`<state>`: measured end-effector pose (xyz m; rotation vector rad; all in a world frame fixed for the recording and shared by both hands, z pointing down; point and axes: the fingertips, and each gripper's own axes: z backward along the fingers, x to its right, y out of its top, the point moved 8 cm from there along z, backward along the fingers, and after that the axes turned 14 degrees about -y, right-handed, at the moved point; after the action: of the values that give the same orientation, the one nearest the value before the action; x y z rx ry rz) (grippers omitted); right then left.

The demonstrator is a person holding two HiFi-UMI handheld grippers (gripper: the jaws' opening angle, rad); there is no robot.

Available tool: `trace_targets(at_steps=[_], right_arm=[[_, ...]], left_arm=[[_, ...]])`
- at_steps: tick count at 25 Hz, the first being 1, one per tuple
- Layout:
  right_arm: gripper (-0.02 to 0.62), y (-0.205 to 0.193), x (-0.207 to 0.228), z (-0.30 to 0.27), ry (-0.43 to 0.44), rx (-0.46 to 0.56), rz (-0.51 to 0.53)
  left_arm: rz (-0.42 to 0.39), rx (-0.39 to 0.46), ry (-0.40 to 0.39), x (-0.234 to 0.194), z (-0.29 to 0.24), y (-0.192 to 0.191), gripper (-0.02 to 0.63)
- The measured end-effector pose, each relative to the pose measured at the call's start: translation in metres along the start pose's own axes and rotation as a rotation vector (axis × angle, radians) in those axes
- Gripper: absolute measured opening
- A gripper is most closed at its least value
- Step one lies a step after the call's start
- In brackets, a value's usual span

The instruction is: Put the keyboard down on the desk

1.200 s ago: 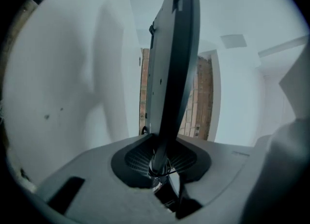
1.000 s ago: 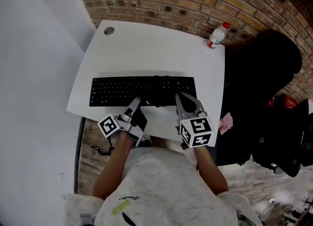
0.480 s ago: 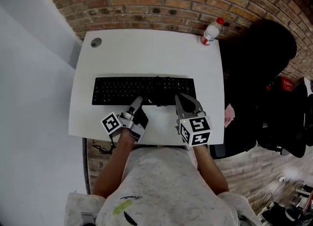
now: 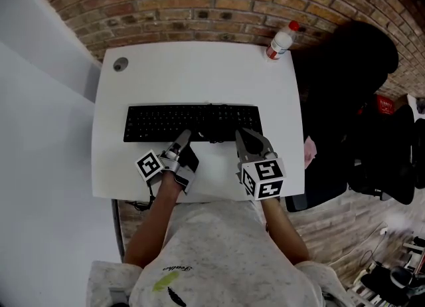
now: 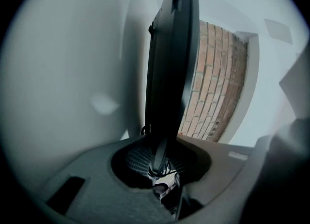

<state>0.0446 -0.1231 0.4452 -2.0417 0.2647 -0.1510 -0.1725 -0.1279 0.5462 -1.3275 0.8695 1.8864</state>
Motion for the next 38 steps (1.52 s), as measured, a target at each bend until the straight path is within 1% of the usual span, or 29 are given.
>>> trace_targets(at_steps=[5,13,16,18,21,24,26,29,31,38], right_arm=[[0.010,0.003,-0.001,-0.008,-0.007,-0.013,-0.005],[0.011,0.004,-0.005,-0.022,0.009,-0.016,-0.006],[0.011,0.004,-0.005,-0.023,0.011,-0.014,-0.010],[0.011,0.003,-0.006,-0.022,0.013,-0.014,-0.013],[0.011,0.000,-0.006,-0.020,0.016,-0.021,-0.022],[0.011,-0.002,-0.008,-0.018,0.023,-0.024,-0.028],[0.011,-0.005,-0.009,-0.016,0.029,-0.027,-0.026],[0.011,-0.010,-0.009,-0.013,0.027,-0.036,-0.028],[0.011,-0.014,-0.009,-0.013,0.027,-0.040,-0.031],[0.011,-0.018,-0.006,-0.007,0.026,-0.037,-0.047]], left_arm=[[0.036,0.024,0.010,-0.003,-0.004,0.002,0.078],[-0.002,0.085,0.053,-0.001,-0.006,0.005,0.083],[-0.010,0.094,0.064,0.000,-0.005,0.005,0.131],[-0.015,0.099,0.087,-0.004,-0.001,0.005,0.160],[-0.015,0.115,0.110,-0.008,0.003,0.006,0.171],[-0.013,0.126,0.140,-0.005,0.000,0.005,0.232],[-0.023,0.124,0.158,-0.002,-0.002,0.004,0.253],[-0.023,0.135,0.198,-0.003,-0.003,0.004,0.266],[-0.028,0.143,0.218,-0.001,-0.005,0.004,0.290],[-0.036,0.133,0.293,0.001,-0.009,0.000,0.322]])
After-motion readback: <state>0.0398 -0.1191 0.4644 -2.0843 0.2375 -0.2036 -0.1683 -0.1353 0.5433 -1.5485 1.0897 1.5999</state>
